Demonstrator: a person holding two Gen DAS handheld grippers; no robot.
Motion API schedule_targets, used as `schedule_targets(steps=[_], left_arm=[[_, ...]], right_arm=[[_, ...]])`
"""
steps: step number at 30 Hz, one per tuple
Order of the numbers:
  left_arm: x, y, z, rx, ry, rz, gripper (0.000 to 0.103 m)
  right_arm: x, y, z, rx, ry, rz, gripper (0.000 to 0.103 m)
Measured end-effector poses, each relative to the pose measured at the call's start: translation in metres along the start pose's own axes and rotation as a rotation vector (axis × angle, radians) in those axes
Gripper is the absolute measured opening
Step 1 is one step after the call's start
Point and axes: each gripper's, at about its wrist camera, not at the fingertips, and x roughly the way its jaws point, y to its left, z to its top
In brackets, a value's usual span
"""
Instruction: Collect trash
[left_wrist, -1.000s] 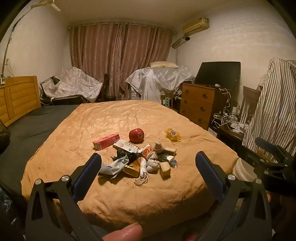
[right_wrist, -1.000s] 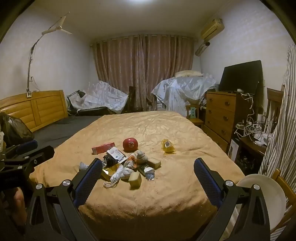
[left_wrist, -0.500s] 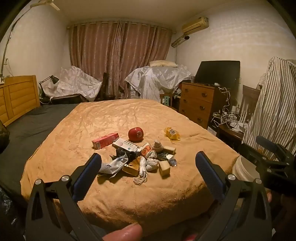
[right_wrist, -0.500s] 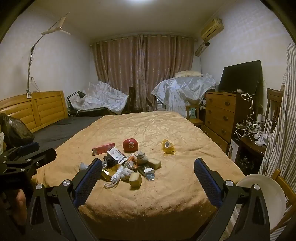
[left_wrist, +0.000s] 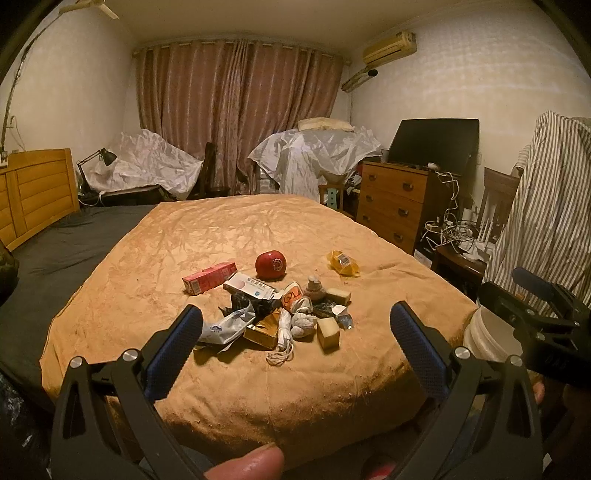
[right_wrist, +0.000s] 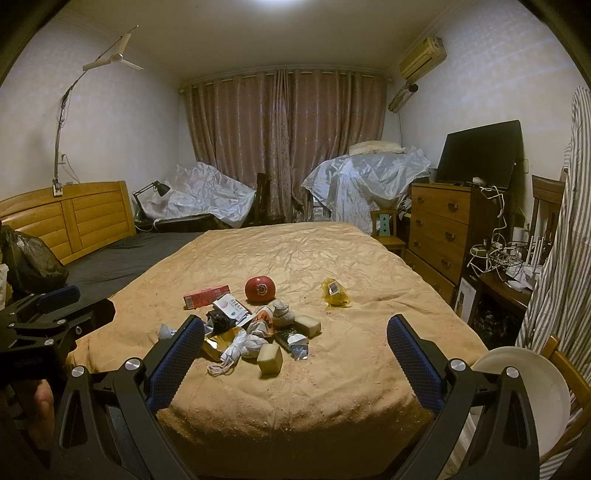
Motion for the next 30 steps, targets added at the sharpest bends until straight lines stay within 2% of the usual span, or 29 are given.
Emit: schedule_targets(steps=[30], left_arm=[[0.003, 0.001, -0.008, -0.001, 0.013, 0.002, 0.098]], right_arm=[[0.006, -0.003, -0.011, 0.008, 0.025, 0.001, 0.099]])
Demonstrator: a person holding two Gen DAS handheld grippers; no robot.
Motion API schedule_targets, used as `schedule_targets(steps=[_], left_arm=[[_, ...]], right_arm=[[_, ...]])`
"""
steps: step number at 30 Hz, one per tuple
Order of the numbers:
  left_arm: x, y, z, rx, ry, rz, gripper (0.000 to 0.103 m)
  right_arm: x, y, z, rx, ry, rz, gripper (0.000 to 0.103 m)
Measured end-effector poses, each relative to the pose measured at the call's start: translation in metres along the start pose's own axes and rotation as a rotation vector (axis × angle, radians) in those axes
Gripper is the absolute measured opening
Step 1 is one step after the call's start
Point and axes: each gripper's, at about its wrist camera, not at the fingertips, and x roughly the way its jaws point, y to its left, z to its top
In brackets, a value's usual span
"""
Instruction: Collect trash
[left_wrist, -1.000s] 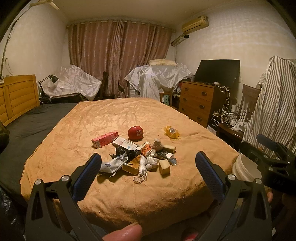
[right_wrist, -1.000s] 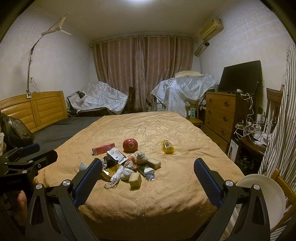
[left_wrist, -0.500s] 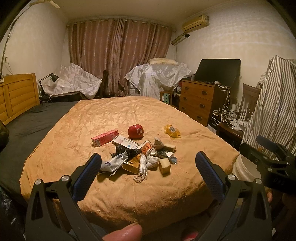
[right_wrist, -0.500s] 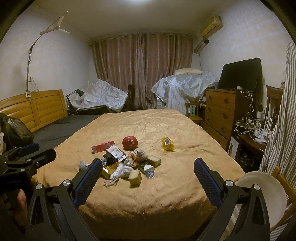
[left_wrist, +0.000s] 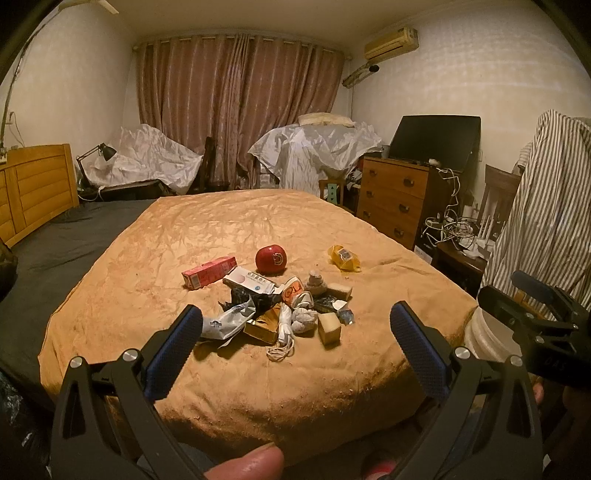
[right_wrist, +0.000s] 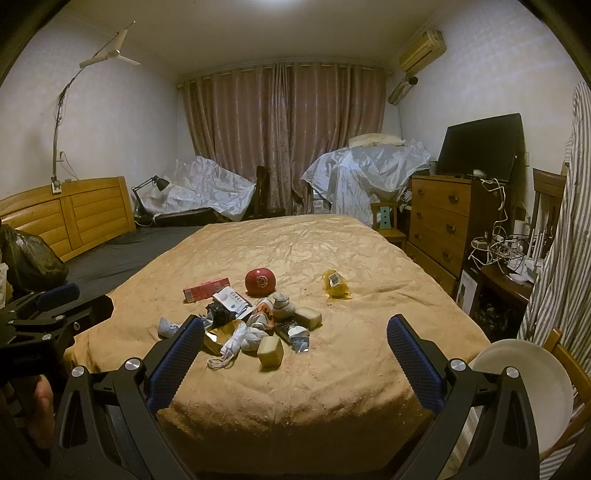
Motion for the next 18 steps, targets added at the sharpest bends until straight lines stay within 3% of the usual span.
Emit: schedule_targets(steps=[18], left_arm=[[0.0008, 0.0009, 0.0008, -0.002, 0.005, -0.002, 0.098]], right_arm=[[0.0009, -0.0008, -0.0028, 0.001, 0.006, 0.000, 0.099]])
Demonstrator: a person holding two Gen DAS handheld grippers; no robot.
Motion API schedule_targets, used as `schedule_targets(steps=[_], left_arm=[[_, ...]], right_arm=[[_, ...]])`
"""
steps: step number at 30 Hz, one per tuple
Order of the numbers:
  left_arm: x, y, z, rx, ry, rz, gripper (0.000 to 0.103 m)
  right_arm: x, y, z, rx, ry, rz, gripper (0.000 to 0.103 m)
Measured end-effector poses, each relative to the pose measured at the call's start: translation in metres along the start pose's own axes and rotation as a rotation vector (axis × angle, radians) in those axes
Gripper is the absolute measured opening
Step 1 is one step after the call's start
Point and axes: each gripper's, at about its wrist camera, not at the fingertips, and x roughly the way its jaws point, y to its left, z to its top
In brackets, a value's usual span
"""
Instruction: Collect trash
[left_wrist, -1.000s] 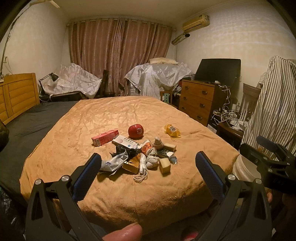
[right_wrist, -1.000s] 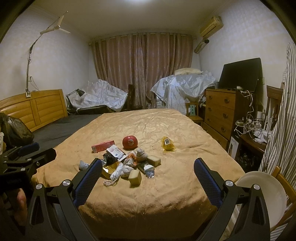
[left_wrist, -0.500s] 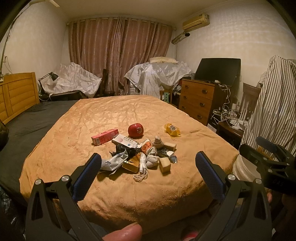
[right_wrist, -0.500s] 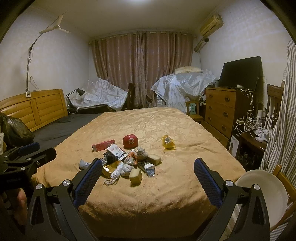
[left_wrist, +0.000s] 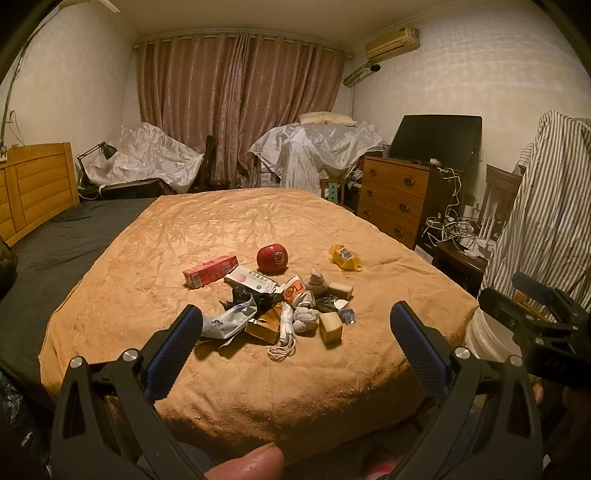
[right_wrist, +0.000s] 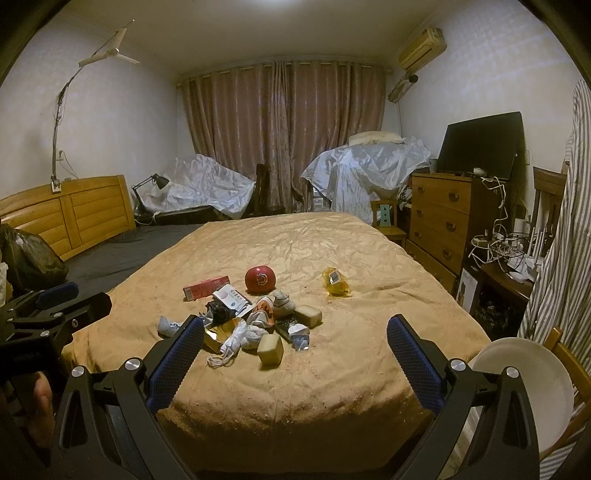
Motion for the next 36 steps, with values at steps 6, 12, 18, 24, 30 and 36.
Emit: schedule_targets(steps=[6, 12, 18, 24, 30, 36], left_arm=[[0.001, 0.000, -0.001, 0.002, -0.001, -0.001, 0.098], [0.001, 0.001, -0.002, -0.001, 0.002, 0.000, 0.098], [0.001, 0.002, -0.003, 0.001, 0.003, -0.002, 0.098], [0.017, 0.017, -0.018, 0.076, 0.037, -0.008, 0.098], [0.061, 0.067, -0.035, 0.131, 0.156, 0.037, 0.098], [0.124, 0.134, -0.045, 0.066, 0.319, 0.017, 0.098]], right_arm=[[0.000, 0.000, 0.000, -0.003, 0.001, -0.001, 0.099], [0.000, 0.000, -0.003, -0.002, 0.004, -0.001, 0.099], [0.001, 0.000, -0.003, -0.005, 0.005, -0.001, 0.099], [0.010, 0.002, -0.011, -0.026, 0.028, 0.006, 0.099], [0.059, 0.002, -0.022, -0.033, 0.134, 0.056, 0.099], [0.126, 0.007, -0.046, -0.003, 0.292, 0.156, 0.099]])
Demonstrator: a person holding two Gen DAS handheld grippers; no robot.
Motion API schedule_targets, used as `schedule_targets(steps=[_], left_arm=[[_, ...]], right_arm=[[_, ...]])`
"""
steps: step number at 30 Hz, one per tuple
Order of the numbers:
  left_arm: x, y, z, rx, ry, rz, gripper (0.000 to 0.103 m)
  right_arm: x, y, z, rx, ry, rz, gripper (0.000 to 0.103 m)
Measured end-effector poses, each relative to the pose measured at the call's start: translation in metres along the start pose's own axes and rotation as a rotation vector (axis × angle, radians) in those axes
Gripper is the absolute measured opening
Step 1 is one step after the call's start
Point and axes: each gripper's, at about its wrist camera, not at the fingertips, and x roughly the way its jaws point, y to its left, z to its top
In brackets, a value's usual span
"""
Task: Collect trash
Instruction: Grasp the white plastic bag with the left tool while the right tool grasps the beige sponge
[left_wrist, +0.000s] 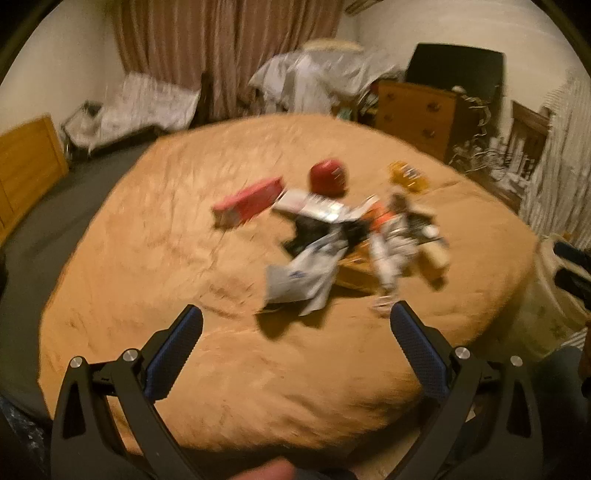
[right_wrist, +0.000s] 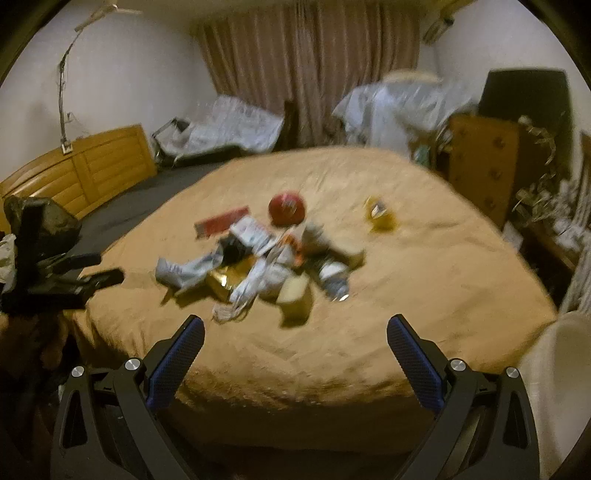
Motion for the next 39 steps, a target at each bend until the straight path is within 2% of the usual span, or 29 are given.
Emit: schedule_targets(steps=[2, 4, 6, 12, 17, 19, 21, 22, 23, 24, 26, 28, 30, 31, 34, 39], left_arm=[[0.018, 0.012, 0.001, -0.001, 0.032, -0.021, 0.098], [0.033, 0.016, 0.006, 0.015, 0.059, -0.054, 0.097], [0.049, 0.012, 0.012, 0.066, 0.071, -0.071, 0.095], [0.086, 0.001, 0.041, 0.175, 0.098, -0.156, 0.096], [0.121, -0.016, 0.046, 0.284, 0.177, -0.170, 0.096], [0.130, -0.022, 0.045, 0.314, 0.199, -0.173, 0.095], [0.138, -0.024, 0.044, 0.312, 0.216, -0.182, 0.085], [0.143, -0.024, 0.043, 0.303, 0.230, -0.192, 0.072], [0.148, -0.023, 0.042, 0.292, 0.245, -0.206, 0.062], [0.151, -0.022, 0.040, 0.281, 0.253, -0.208, 0.059], [0.155, -0.021, 0.037, 0.273, 0.259, -0.196, 0.044], [0.154, -0.018, 0.035, 0.250, 0.258, -0.208, 0.041], [0.148, -0.015, 0.033, 0.232, 0.237, -0.198, 0.038], [0.144, -0.013, 0.033, 0.215, 0.222, -0.192, 0.033], [0.132, -0.007, 0.033, 0.169, 0.189, -0.166, 0.033], [0.091, -0.001, 0.027, 0.089, 0.106, -0.093, 0.033]], right_arm=[[0.021, 0.003, -0.001, -0.002, 0.026, 0.028, 0.098], [0.044, 0.006, -0.002, -0.007, 0.053, 0.050, 0.092], [0.067, 0.007, -0.001, -0.011, 0.089, 0.064, 0.088], [0.122, 0.003, 0.009, 0.019, 0.157, 0.075, 0.087], [0.165, 0.000, 0.022, 0.028, 0.203, 0.071, 0.085], [0.179, 0.001, 0.026, 0.023, 0.224, 0.066, 0.077], [0.189, 0.004, 0.028, 0.009, 0.247, 0.057, 0.066], [0.195, 0.006, 0.029, -0.003, 0.256, 0.045, 0.061], [0.200, 0.007, 0.029, -0.009, 0.260, 0.038, 0.061], [0.199, 0.008, 0.028, -0.011, 0.260, 0.032, 0.059], [0.203, 0.009, 0.030, -0.020, 0.255, 0.019, 0.054], [0.205, 0.007, 0.030, -0.019, 0.259, 0.021, 0.038], [0.204, 0.005, 0.031, -0.017, 0.253, 0.016, 0.036], [0.199, 0.004, 0.029, -0.013, 0.246, 0.020, 0.035], [0.190, 0.004, 0.028, -0.001, 0.219, 0.026, 0.034], [0.158, 0.010, 0.027, 0.008, 0.146, 0.035, 0.033]])
